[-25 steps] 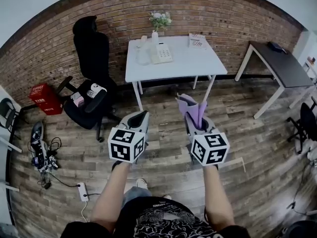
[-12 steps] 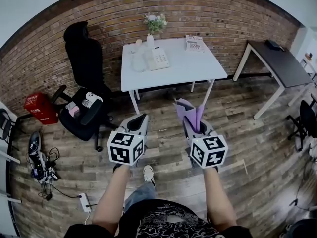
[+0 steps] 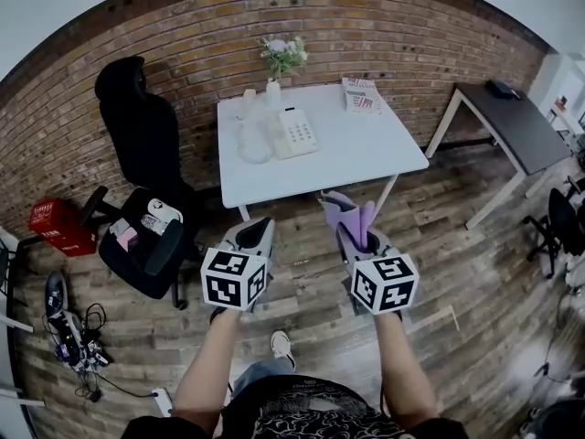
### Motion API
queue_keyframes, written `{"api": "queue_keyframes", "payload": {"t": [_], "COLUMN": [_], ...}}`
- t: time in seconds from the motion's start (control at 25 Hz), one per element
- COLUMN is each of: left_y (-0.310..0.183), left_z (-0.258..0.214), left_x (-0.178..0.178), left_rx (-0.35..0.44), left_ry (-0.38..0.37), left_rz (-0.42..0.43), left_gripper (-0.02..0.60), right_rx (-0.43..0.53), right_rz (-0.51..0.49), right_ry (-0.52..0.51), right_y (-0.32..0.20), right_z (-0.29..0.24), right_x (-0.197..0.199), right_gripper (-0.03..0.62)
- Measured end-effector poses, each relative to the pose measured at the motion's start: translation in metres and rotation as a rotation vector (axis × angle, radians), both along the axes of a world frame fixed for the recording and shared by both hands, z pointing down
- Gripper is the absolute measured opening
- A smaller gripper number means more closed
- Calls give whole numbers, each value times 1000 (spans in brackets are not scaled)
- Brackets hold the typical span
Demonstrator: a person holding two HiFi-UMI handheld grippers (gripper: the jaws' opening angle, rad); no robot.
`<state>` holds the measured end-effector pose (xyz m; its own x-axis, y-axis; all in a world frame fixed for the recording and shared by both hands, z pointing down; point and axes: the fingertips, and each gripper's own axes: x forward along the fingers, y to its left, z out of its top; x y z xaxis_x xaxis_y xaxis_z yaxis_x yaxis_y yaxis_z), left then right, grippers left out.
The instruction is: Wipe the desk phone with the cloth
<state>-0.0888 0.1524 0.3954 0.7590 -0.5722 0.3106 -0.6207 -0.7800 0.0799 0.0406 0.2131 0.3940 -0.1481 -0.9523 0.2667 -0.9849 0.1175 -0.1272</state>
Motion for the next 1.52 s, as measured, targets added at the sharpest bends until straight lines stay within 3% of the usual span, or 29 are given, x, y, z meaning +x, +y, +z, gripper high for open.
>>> {"api": "queue_keyframes", "payload": {"t": [0.48,1.0,1.52], "left_y": [-107,-162,-232], "left_z": [5,17,32], "left_x": [-11,-3,24], "left_rx": [-35,-52,-55], "left_ry": [26,20,3], "left_rz": [44,69,9], "left_gripper": [6,6,6], "right_rx": [-38,-41,-32], "right_rz": [38,57,-1], "right_ry": [15,15,17], "right_y": [-96,-154,-234], "right_z": [3,9,18], "right_x": [-14,-7,28], "right_gripper": [48,48,48]}}
